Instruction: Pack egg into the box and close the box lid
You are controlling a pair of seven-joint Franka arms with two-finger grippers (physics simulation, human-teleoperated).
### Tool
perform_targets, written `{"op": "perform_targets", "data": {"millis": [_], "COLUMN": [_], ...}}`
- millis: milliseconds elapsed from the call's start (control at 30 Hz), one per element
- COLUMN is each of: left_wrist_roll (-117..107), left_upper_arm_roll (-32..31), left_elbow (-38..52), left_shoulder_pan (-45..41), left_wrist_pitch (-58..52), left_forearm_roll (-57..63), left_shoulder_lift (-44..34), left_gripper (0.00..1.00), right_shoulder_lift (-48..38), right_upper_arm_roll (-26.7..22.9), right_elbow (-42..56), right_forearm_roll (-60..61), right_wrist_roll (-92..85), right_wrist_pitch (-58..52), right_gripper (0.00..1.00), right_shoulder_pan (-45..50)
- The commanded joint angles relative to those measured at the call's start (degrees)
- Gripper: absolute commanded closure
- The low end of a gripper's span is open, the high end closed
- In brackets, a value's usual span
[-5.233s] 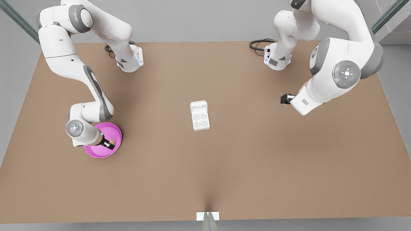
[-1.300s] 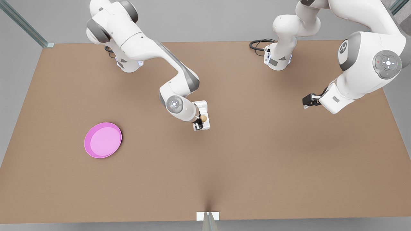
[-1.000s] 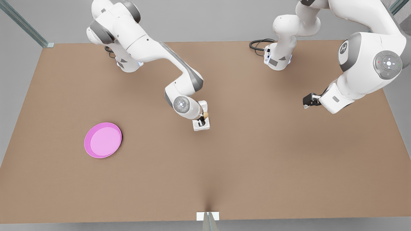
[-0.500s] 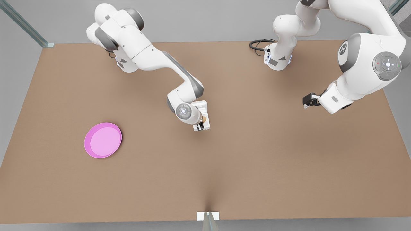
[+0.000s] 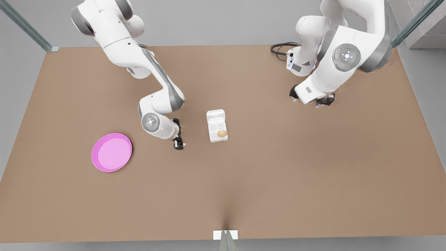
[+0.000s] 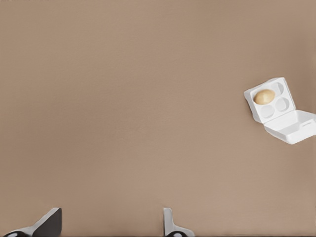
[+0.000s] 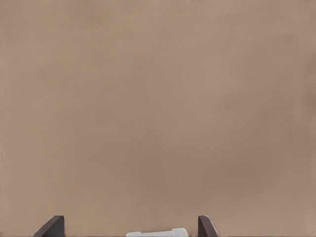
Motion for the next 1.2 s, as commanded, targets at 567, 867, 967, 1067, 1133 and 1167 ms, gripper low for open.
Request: {"op": "perform_targets", "data": {"millis": [567, 867, 967, 1067, 1133, 1167], "left_wrist_roll": [-96.6, -92.8, -91.7, -90.8, -90.3, -89.9], "left_upper_arm_roll": [-9.7, -9.6, -9.6, -9.6, -9.6, -9.6], "left_elbow": [-3.8, -4.0, -3.7, -3.6, -3.5, -3.4], "left_shoulder_pan": [-29.7, -27.1, -25.1, -23.8, -23.1, -22.7], "left_wrist_pitch": [29.1, 29.5, 29.7, 29.8, 29.8, 29.9], "left_forearm_roll": [25.0, 26.1, 27.4, 28.3, 28.3, 28.7], "left_shoulder_lift": [31.6, 34.1, 34.3, 34.5, 34.5, 34.5], "left_gripper": [0.01, 0.01, 0.01, 0.01, 0.01, 0.01], "right_shoulder_lift": [-5.2, -3.6, -3.6, -3.5, -3.0, -2.9], "right_upper_arm_roll": [-0.1, 0.2, 0.2, 0.2, 0.2, 0.2], "right_elbow": [21.2, 21.5, 21.4, 21.2, 21.2, 21.2], "right_forearm_roll": [-13.5, -11.9, -11.9, -11.9, -11.9, -11.9], "right_wrist_roll": [-110.9, -101.9, -101.9, -101.9, -101.9, -101.9], "right_wrist_pitch": [-28.3, -28.6, -28.7, -28.6, -28.6, -28.6], "right_gripper": [0.0, 0.0, 0.0, 0.0, 0.0, 0.0], "right_shoulder_pan": [-25.0, -23.8, -23.9, -23.8, -23.8, -23.8]}}
